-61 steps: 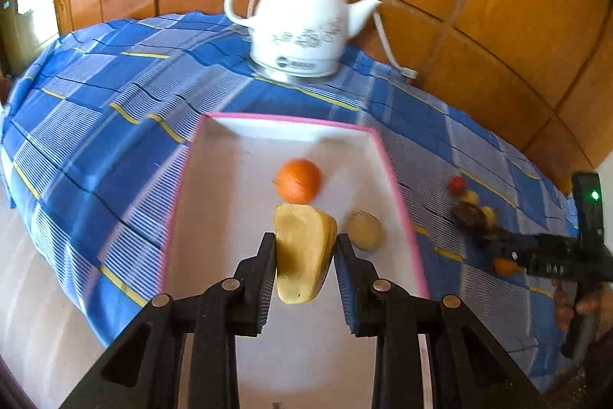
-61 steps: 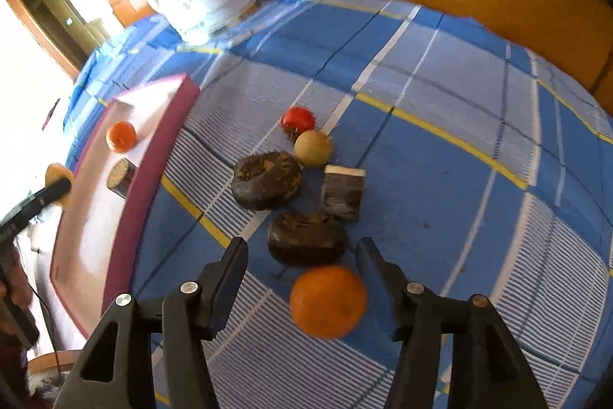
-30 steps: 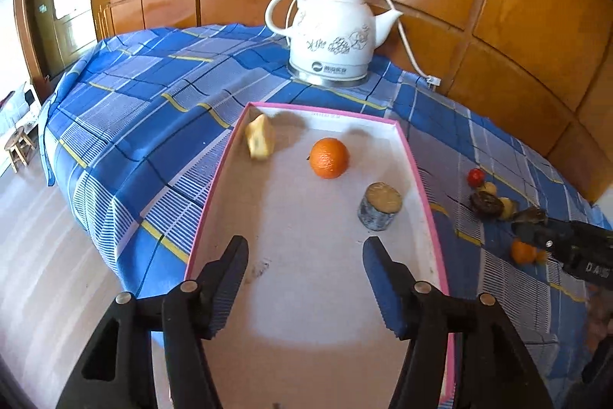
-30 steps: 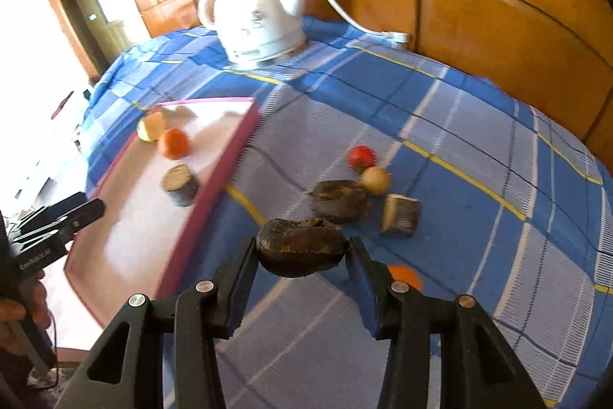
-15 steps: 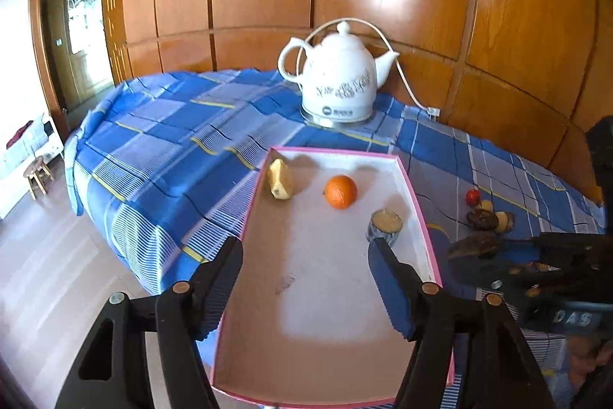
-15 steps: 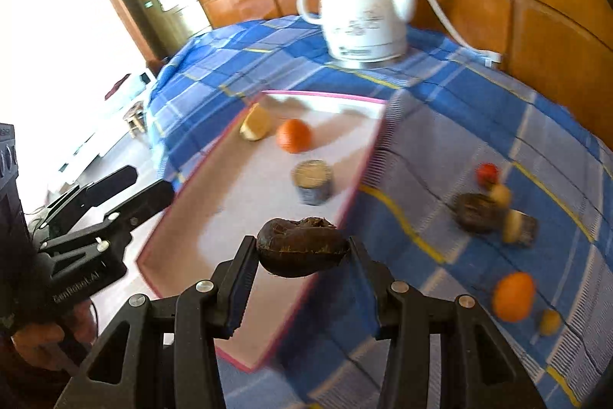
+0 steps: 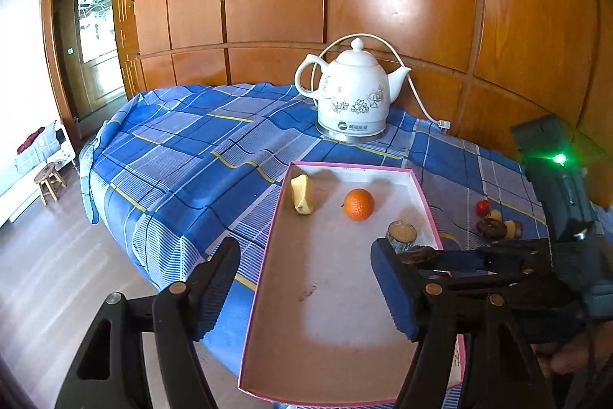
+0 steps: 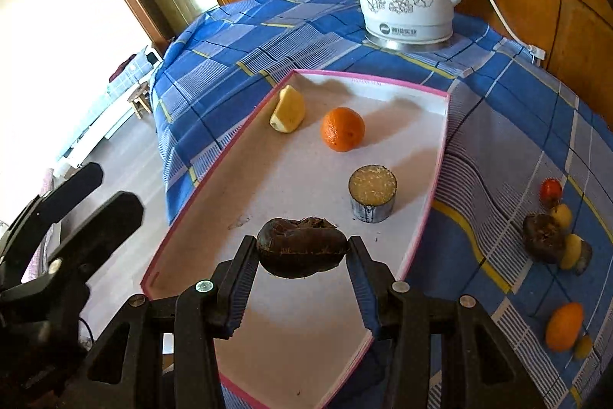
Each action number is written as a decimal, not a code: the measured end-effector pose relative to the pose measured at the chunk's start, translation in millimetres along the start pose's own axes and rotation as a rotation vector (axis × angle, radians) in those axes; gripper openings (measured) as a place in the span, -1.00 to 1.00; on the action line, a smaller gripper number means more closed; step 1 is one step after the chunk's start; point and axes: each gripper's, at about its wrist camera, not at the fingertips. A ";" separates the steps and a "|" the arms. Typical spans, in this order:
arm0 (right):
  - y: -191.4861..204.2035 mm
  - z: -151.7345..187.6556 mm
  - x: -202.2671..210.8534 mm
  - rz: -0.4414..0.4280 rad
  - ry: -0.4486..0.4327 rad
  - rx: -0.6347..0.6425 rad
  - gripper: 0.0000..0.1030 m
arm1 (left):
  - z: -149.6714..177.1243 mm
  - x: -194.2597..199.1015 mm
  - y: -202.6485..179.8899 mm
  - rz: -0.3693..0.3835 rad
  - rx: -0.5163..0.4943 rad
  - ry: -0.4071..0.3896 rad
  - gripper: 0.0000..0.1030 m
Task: Organize fruits
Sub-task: 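Grasp the dark brown fruit with the right tool and release it in the tray, then withdraw the right tool from the tray toward the remaining fruits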
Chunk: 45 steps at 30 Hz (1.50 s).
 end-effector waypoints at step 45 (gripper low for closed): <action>-141.1 67.1 136.0 0.244 -0.191 -0.219 0.01 | 13.8 15.1 -132.7 0.196 -0.394 -0.005 0.41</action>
Point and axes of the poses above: each gripper's, at about its wrist camera, not at the fingertips, and x roughly against the way its jaws point, y to its left, z to its underside, and after that the axes turned 2 degrees about z, right-handed
